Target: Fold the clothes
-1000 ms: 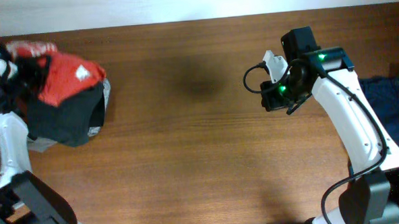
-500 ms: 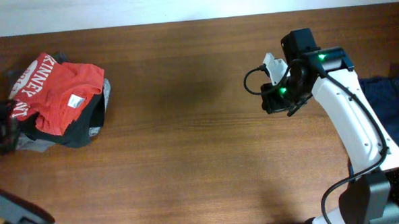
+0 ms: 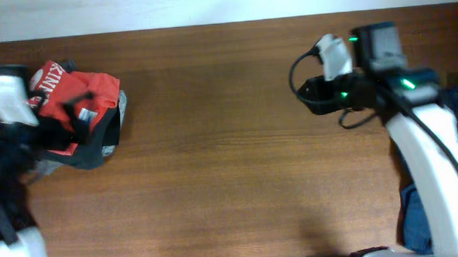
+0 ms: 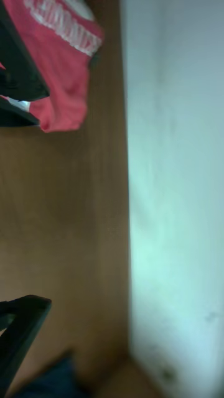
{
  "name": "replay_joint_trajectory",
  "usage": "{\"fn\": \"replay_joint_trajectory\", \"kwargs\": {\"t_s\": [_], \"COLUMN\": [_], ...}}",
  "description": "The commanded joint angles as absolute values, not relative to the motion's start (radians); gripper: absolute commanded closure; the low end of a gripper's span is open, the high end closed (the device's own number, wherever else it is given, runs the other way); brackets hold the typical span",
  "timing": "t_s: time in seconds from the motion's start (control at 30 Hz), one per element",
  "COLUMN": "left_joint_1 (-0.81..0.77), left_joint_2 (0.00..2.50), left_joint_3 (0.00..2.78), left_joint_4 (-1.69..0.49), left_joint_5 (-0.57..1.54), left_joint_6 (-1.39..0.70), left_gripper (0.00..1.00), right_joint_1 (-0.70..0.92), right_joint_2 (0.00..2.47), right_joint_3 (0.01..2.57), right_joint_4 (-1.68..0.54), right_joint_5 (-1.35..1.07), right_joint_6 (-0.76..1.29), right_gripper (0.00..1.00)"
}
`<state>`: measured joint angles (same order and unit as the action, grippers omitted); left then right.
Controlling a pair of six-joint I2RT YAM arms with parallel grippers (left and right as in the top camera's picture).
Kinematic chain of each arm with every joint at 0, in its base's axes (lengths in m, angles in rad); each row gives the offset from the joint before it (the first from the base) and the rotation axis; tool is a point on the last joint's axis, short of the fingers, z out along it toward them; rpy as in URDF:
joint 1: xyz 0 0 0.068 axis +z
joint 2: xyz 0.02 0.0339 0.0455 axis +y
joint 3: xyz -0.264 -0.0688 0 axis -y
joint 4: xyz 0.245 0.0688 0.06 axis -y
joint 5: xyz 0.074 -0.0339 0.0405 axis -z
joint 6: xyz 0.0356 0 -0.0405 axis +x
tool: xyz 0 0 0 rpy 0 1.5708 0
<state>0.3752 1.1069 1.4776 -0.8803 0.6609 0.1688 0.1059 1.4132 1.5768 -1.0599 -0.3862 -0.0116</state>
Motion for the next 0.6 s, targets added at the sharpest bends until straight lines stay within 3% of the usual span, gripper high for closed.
{"fn": "replay_joint_trajectory", "kwargs": {"t_s": [0.0,0.03,0.17,0.57], "left_joint_1": [0.153,0.102,-0.011,-0.013], "left_joint_2": [1.04,1.033,1.046,1.175], "left_joint_3": [1.487,1.486,1.486,1.486], "left_joint_4": [-0.953,-0.979,-1.053,-1.072], "left_joint_5": [0.277,0.233,0.186,0.19], "left_joint_6": [0.331,0.331,0.331,0.331], "left_gripper": [0.01,0.01,0.01,0.01], "right_joint_1": [0.096,0.096,0.096,0.098], "right_joint_2": [1.247,1.224,1.154,1.212], "right_joint_3": [1.61,1.61,1.61,1.61], "right_joint_4": [-1.055,-1.058,-1.069,-1.077], "right_joint_5": [-0.323,-0.305,-0.272,-0.272], "right_joint_6": [-0.006,-0.006,-0.007,-0.007], "right_gripper": [0.24,0.01,0.01,0.01]}}
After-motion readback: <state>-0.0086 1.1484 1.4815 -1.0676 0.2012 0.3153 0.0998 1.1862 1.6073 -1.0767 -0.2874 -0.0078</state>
